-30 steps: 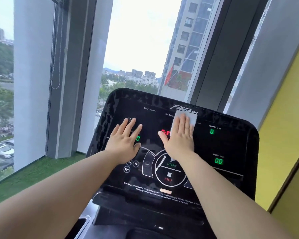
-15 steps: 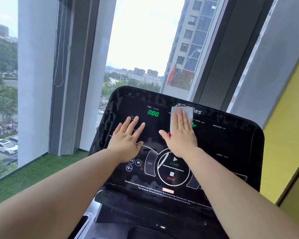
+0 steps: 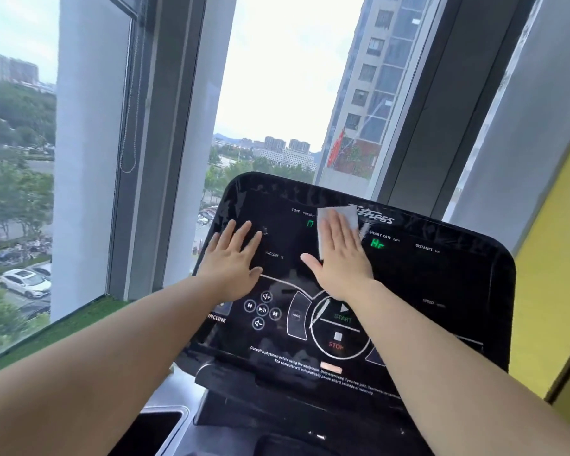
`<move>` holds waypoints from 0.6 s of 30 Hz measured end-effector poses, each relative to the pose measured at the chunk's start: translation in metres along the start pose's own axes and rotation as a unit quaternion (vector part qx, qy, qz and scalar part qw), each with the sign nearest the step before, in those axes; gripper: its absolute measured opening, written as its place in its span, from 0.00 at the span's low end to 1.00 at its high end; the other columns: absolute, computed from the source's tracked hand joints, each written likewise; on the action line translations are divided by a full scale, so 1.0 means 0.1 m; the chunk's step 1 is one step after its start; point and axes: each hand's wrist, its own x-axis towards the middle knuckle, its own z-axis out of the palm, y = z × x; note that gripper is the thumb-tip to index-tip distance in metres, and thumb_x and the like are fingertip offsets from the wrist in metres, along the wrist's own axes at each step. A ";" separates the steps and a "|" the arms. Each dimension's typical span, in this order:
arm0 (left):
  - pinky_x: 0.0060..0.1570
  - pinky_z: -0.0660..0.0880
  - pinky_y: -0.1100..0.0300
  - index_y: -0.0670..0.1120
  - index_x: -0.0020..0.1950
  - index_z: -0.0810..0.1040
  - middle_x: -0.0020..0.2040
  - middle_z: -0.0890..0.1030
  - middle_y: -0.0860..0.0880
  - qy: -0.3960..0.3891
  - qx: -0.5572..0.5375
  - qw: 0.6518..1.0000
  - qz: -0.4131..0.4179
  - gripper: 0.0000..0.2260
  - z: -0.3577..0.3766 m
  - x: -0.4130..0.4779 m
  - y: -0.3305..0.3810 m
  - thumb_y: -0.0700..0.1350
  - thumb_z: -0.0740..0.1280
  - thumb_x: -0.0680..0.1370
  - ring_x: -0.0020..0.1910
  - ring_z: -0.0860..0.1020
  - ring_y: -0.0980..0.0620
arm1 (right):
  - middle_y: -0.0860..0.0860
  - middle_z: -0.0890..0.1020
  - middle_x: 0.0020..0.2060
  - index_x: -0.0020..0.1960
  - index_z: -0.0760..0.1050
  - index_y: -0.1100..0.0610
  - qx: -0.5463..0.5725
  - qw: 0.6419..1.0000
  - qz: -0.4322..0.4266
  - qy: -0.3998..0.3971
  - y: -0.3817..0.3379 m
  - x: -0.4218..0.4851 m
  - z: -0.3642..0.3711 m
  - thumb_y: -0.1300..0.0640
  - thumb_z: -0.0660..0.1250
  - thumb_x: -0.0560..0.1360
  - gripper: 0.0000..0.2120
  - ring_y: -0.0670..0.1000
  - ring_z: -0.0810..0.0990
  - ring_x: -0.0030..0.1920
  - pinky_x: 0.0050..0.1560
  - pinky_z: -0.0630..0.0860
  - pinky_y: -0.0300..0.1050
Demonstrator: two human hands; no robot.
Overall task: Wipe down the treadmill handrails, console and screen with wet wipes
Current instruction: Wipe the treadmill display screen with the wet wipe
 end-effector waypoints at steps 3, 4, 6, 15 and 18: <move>0.74 0.40 0.50 0.51 0.77 0.37 0.77 0.35 0.49 -0.010 -0.016 0.999 -0.030 0.31 0.10 -0.06 -0.06 0.56 0.52 0.81 0.75 0.34 0.46 | 0.54 0.26 0.70 0.73 0.27 0.60 0.025 1.000 0.006 0.000 -0.38 -0.07 0.15 0.36 0.42 0.79 0.39 0.53 0.27 0.73 0.72 0.28 0.50; 0.74 0.40 0.50 0.51 0.77 0.37 0.77 0.34 0.48 -0.012 -0.022 0.999 -0.029 0.32 0.11 -0.07 -0.06 0.56 0.52 0.81 0.75 0.34 0.46 | 0.53 0.25 0.69 0.72 0.26 0.60 0.015 1.000 -0.022 -0.009 -0.48 -0.11 0.20 0.35 0.41 0.79 0.39 0.53 0.25 0.71 0.71 0.27 0.50; 0.75 0.41 0.51 0.51 0.77 0.38 0.77 0.35 0.49 -0.007 -0.029 0.999 -0.024 0.32 0.12 -0.06 -0.07 0.56 0.53 0.81 0.75 0.34 0.46 | 0.52 0.25 0.69 0.72 0.25 0.59 -0.025 0.995 -0.091 -0.020 -0.55 -0.19 0.26 0.35 0.42 0.79 0.39 0.51 0.23 0.70 0.72 0.27 0.50; 0.74 0.42 0.53 0.54 0.77 0.39 0.77 0.36 0.52 -0.011 -0.031 0.999 -0.010 0.29 0.05 -0.07 -0.16 0.57 0.51 0.81 0.76 0.36 0.50 | 0.49 0.29 0.72 0.74 0.29 0.56 -0.034 0.997 -0.054 -0.046 0.02 0.11 -0.19 0.37 0.40 0.80 0.36 0.49 0.28 0.73 0.73 0.31 0.48; 0.74 0.41 0.54 0.54 0.77 0.38 0.77 0.36 0.52 -0.004 -0.027 1.000 -0.013 0.30 0.08 -0.08 -0.14 0.57 0.51 0.81 0.75 0.35 0.49 | 0.54 0.28 0.73 0.73 0.27 0.58 0.007 1.000 0.013 -0.020 -0.25 0.11 -0.08 0.35 0.40 0.79 0.37 0.52 0.27 0.72 0.73 0.30 0.50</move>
